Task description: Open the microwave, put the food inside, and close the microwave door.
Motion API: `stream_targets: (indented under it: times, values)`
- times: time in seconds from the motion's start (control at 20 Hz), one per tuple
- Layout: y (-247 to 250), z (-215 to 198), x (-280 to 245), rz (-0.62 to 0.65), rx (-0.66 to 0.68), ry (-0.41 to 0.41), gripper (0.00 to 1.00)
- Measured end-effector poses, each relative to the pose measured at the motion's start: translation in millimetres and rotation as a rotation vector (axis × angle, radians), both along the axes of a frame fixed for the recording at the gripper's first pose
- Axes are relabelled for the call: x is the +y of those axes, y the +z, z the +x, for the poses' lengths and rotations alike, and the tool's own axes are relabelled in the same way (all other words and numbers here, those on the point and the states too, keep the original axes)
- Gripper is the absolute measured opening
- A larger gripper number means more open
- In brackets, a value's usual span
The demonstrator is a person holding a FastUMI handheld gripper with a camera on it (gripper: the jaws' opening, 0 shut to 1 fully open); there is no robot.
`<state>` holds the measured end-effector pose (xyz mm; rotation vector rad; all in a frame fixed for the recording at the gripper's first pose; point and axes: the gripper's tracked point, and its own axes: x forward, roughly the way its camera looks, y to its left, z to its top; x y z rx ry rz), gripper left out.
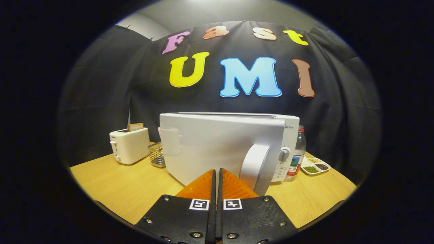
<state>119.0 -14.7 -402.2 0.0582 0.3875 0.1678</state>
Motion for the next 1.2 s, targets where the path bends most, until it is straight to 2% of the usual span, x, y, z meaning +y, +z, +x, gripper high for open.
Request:
stream_targets:
  times: [0.75, 1.05, 1.2]
  values:
    - [-43.0, 118.6, -33.2, -0.035, 0.051, -0.192, 0.01]
    - [-44.7, 124.9, -30.1, -0.092, 0.045, -0.204, 0.05]
    - [-44.9, 117.9, -29.8, -0.072, 0.079, -0.197, 0.05]
